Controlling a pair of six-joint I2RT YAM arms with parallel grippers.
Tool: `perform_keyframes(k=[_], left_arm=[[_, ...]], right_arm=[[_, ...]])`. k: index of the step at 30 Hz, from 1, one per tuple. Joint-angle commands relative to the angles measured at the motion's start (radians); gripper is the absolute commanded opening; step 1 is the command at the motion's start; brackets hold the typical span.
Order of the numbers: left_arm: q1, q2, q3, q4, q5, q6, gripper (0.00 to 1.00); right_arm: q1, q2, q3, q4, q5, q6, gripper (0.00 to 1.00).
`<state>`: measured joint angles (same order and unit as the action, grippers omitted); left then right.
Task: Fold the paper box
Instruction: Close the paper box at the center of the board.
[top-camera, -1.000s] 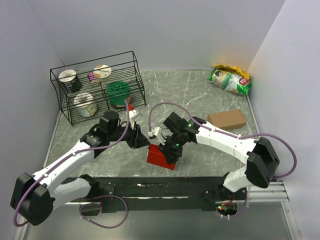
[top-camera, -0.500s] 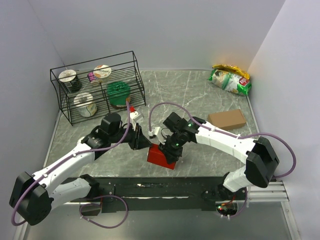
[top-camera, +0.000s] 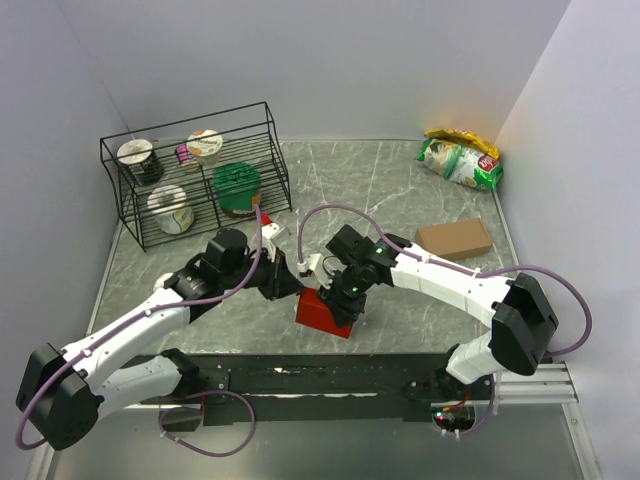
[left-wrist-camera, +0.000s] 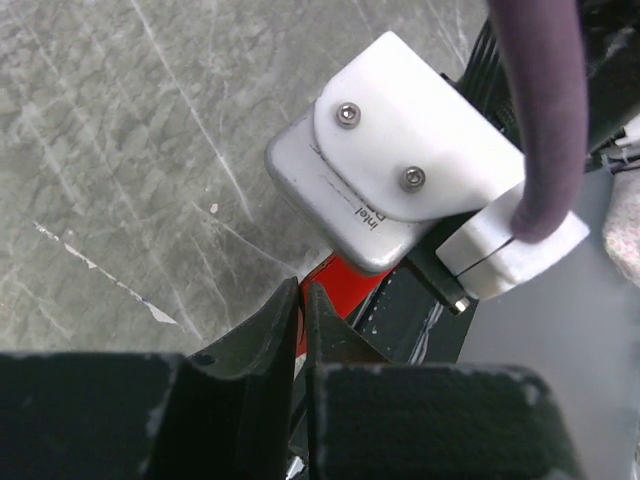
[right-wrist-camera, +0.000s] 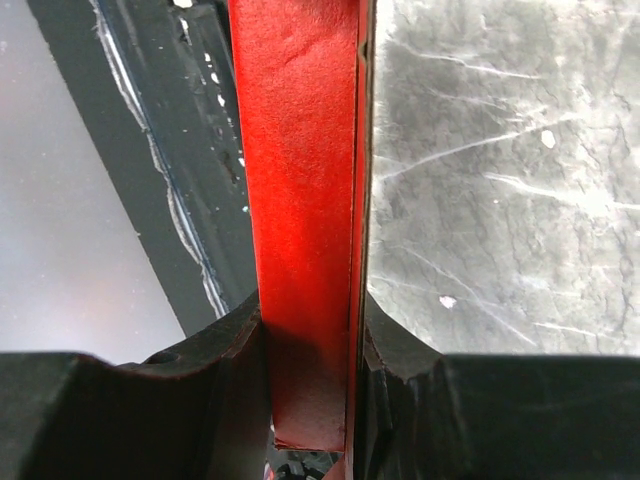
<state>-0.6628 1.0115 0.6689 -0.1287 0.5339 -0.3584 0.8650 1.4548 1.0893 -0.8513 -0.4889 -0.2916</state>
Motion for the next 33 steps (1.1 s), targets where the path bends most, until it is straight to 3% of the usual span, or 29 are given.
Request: perform_keyframes(k=[1,18,33], left_arm=[[-0.055,-0.019,0.049,-0.038,-0.093,-0.053,0.12],[-0.254,0.064,0.109,-0.091,-0.423,-0.143,0.08],[-0.256,0.078,0.189,-0.117,-0.445,-0.247,0.01]], right_arm=[[-0.008,-0.02,0.0,0.063,0.076,0.04,0.33],[-0.008,-0.048,-0.017,0.112,0.185,0.106,0.31],[-0.006,-0.051,-0.04,0.132,0.177,0.117,0.32]])
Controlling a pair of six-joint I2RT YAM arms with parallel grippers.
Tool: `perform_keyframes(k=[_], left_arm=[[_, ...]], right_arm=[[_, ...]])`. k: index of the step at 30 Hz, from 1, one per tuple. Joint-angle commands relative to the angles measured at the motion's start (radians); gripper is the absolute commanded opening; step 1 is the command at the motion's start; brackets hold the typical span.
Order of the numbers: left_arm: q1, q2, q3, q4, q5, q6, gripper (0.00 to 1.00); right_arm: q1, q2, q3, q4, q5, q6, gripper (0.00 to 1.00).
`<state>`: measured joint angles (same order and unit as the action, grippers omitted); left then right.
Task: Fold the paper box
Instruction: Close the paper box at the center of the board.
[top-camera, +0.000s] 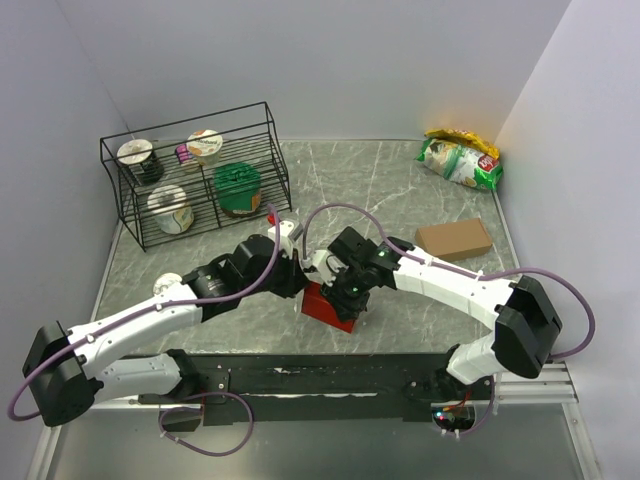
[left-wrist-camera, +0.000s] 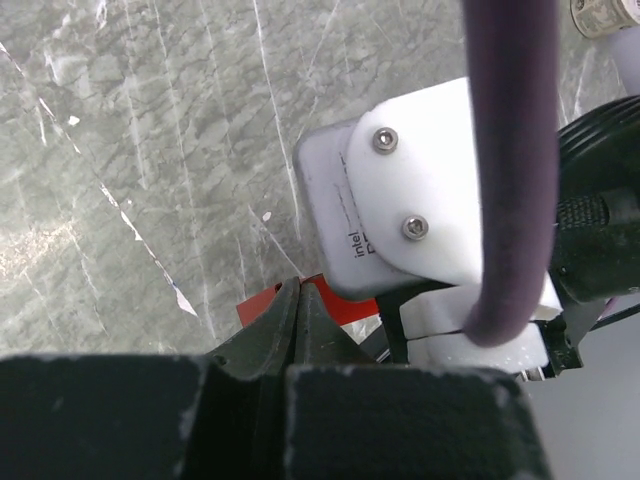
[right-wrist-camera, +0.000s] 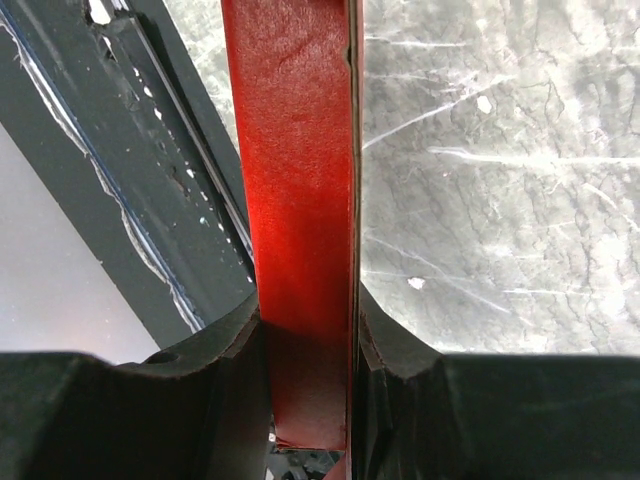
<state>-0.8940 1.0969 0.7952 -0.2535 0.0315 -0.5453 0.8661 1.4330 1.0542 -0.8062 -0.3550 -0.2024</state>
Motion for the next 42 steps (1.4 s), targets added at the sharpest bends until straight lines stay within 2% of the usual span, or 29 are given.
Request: perform_keyframes(k=[1,25,35,42], left_arm=[[-0.023,-0.009,0.059,0.011,0.061,-0.062,0.01],[-0.025,-0.035,-0.146,0.143,0.053,-0.174,0.01],[-0.026,-0.069,-0.278,0.246,0.042,-0.143,0.01],[-0.057,-0.052,-0.303,0.275,0.01,-0.127,0.01]], right_arm=[[-0.007,-0.031,-0.005,0.087,0.044,0.027,0.31],[-0.006,-0.039,-0.028,0.105,0.071,0.043,0.31],[-0.006,-0.049,-0.056,0.144,0.093,0.063,0.31],[-0.004,-0.06,-0.071,0.182,0.129,0.087,0.3]])
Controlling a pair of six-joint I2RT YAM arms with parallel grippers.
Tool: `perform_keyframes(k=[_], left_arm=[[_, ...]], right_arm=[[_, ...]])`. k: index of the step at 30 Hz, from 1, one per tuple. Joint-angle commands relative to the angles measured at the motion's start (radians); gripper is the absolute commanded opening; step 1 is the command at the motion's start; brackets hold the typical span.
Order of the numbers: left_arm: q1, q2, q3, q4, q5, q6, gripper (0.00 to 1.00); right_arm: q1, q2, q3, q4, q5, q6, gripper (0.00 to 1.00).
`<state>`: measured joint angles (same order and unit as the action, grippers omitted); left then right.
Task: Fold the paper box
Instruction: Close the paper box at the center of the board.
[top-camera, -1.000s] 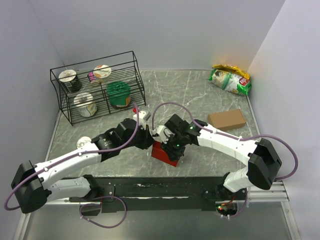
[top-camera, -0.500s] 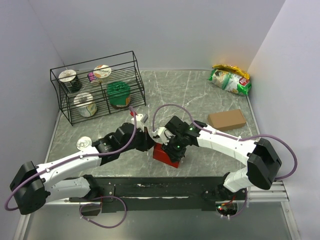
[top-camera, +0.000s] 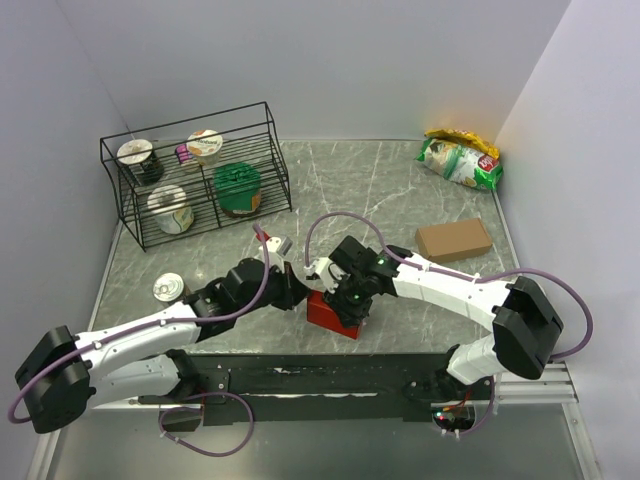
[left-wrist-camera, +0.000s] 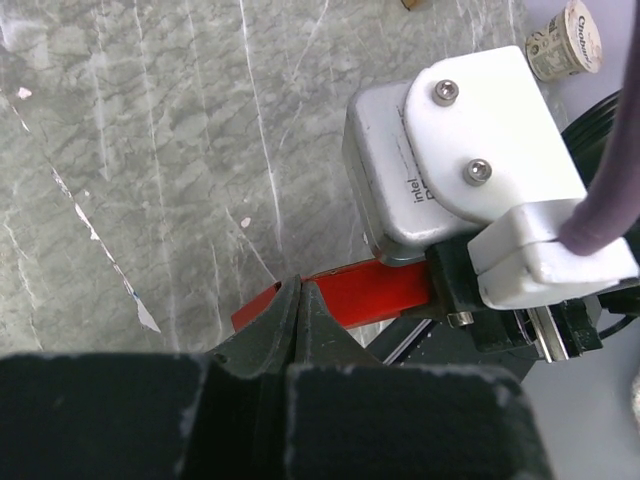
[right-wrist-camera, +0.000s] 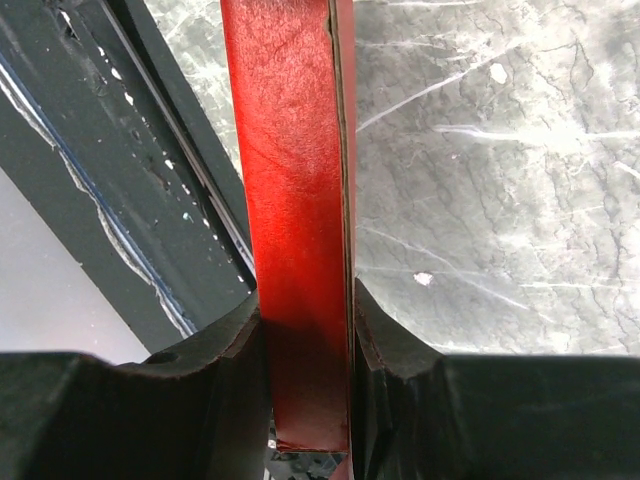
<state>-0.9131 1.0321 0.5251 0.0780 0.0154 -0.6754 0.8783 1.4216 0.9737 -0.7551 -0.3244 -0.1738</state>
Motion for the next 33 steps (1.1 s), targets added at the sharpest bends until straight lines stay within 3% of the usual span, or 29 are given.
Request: perform_keyframes(k=[1,22,28,33], left_arm=[[-0.043,0.014,-0.036,-0.055,0.02,0.005,0.01],[-0.093,0.031,-0.071,-0.012,-0.065,-0.055,0.01],[-0.099,0.055,-0.131,0.038,-0.054,-0.013,0.01],[-0.168,0.091,-0.165,0.082,-0.107,0.02,0.01]], right_arm=[[-0.016,-0.049,0.01,0.14,0.111,0.06,0.29],[0.03,-0.085,-0.066,0.26,0.232,0.12,0.27],[0.033,-0.105,-0.096,0.29,0.255,0.131,0.27],[0.039,-0.125,-0.128,0.322,0.286,0.145,0.26]])
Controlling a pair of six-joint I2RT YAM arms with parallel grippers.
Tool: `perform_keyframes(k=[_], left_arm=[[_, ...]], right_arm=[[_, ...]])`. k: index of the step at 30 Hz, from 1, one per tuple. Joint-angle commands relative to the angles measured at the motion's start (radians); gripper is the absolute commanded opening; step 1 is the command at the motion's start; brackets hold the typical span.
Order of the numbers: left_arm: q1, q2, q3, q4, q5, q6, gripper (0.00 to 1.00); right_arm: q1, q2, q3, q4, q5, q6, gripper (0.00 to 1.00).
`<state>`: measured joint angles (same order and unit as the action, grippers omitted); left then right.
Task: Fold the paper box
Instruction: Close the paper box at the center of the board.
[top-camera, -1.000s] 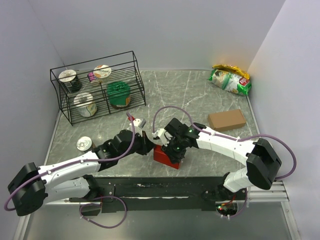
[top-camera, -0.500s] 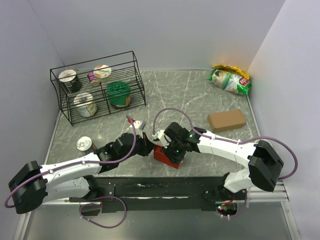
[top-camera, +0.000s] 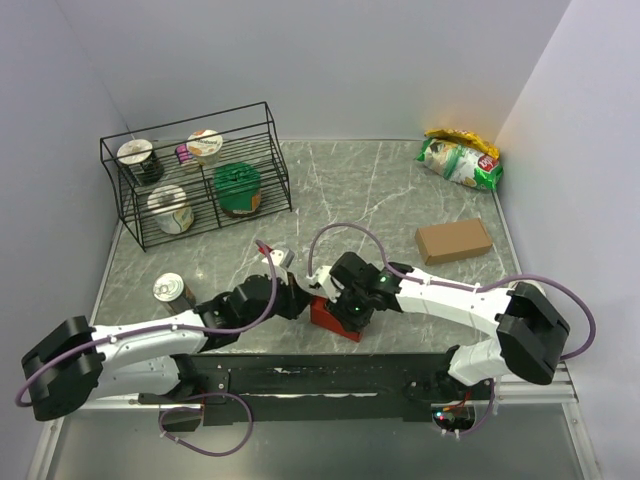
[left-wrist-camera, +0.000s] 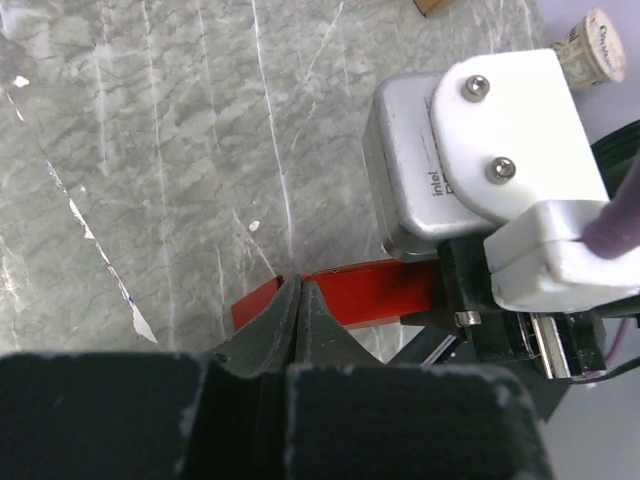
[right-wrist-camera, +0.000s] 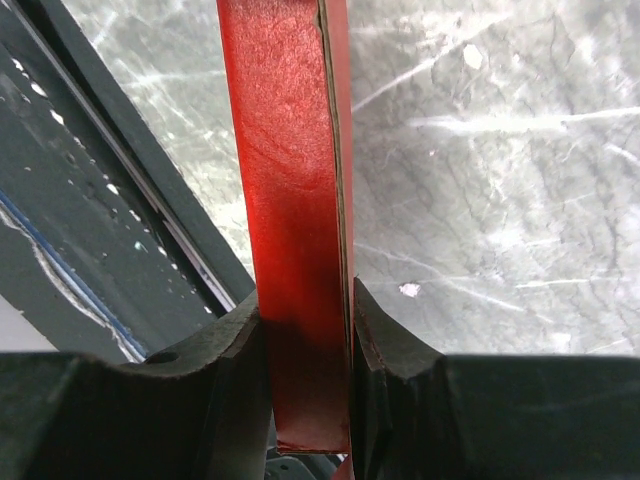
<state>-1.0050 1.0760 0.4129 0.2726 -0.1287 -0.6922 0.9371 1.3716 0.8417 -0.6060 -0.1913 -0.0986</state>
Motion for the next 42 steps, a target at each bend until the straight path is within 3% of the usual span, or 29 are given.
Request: perform_keyframes(k=[1,5,25,36,42], left_arm=[[-0.093,0.059,-0.052,-0.113,0.003,0.045,0.01],[-0.176,0.079,-0.048,-0.11,-0.089,0.039,0.01],[-0.225,0.137,-0.125,-0.09,-0.144,-0.085,0.01],[-0.241,0.136,-0.079,-0.26,-0.341,-0.23,0.01],[-0.244,0.096,-0.02,-0.354,-0.397,-0.208,0.01]], right_arm=[[-0.018,-0.083,-0.001,0.181,0.159,0.074,0.26],[-0.011,-0.097,-0.029,0.21,0.177,0.088,0.26],[0.037,-0.086,-0.067,0.244,0.253,0.128,0.26],[0.051,-0.086,-0.064,0.233,0.265,0.137,0.26],[0.049,-0.092,-0.064,0.229,0.274,0.139,0.26]])
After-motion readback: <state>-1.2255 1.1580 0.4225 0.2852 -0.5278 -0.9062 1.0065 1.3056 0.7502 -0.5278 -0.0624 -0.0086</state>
